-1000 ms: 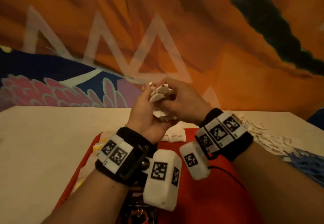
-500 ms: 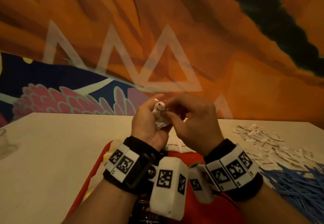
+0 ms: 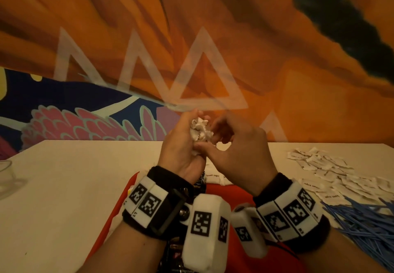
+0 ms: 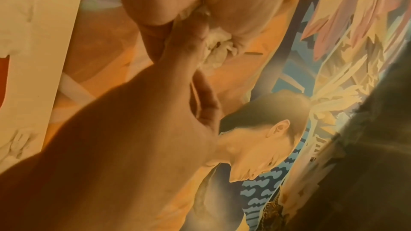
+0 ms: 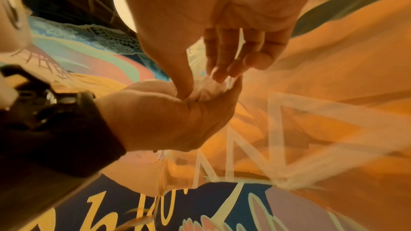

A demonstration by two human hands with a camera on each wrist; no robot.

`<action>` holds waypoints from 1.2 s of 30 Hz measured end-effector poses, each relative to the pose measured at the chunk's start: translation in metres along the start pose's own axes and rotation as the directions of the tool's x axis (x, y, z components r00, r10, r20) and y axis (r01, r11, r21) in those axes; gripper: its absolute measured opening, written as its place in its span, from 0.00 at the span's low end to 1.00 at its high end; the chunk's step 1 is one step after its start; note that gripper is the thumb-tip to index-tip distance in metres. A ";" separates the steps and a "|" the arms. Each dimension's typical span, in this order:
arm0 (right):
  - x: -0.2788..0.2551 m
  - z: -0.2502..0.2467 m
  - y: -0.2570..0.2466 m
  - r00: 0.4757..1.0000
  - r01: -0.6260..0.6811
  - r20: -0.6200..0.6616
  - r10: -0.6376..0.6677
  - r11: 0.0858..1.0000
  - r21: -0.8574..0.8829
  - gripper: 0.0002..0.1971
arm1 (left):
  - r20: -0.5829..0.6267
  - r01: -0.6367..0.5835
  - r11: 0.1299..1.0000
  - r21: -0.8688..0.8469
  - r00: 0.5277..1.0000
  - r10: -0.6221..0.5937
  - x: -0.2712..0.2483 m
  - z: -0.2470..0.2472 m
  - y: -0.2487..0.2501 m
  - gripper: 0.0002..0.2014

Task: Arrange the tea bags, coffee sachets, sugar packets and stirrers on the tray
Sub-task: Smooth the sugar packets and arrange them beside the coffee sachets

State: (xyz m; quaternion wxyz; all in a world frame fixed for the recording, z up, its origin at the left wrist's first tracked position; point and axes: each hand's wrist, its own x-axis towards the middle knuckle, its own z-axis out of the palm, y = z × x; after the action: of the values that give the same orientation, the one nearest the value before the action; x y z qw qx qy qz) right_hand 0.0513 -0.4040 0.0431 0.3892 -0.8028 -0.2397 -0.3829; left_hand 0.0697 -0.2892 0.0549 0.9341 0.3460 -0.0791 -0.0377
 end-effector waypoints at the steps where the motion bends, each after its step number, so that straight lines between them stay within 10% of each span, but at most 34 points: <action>1: 0.000 0.001 0.000 1.000 -0.027 0.008 0.027 0.999 0.018 0.17 | 0.001 -0.005 0.999 -0.040 1.000 0.005 0.000 0.001 0.000 0.06; 8: -0.004 0.008 -0.003 0.993 -0.118 0.020 0.117 0.948 0.295 0.08 | -0.044 -0.033 0.996 -0.087 0.999 0.029 -0.003 0.006 0.003 0.03; 18: 0.009 -0.009 0.001 0.876 -0.435 0.228 0.424 0.496 0.751 0.10 | -0.108 -0.137 0.987 0.086 0.983 0.146 0.001 -0.013 0.025 0.17; 28: 0.009 -0.016 0.012 0.918 -0.395 0.222 0.329 0.696 0.600 0.13 | 0.138 -0.064 0.619 0.783 0.988 -0.073 -0.009 -0.016 0.029 0.21; 32: 0.011 -0.010 0.013 0.899 -0.362 0.098 0.427 0.598 0.715 0.10 | 0.132 -0.121 0.742 0.660 0.990 0.044 -0.008 -0.011 0.025 0.14; 36: 0.011 -0.013 0.013 0.869 -0.463 0.262 0.420 0.501 0.732 0.18 | 0.108 -0.135 0.836 0.532 0.990 0.091 -0.008 -0.008 0.021 0.13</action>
State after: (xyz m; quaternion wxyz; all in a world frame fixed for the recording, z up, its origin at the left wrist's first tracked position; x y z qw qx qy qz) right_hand 0.0614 -0.4209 0.0515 0.7737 -0.5984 -0.1773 -0.1093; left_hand 0.0636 -0.2670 0.0619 0.7965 0.5867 -0.1432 0.0277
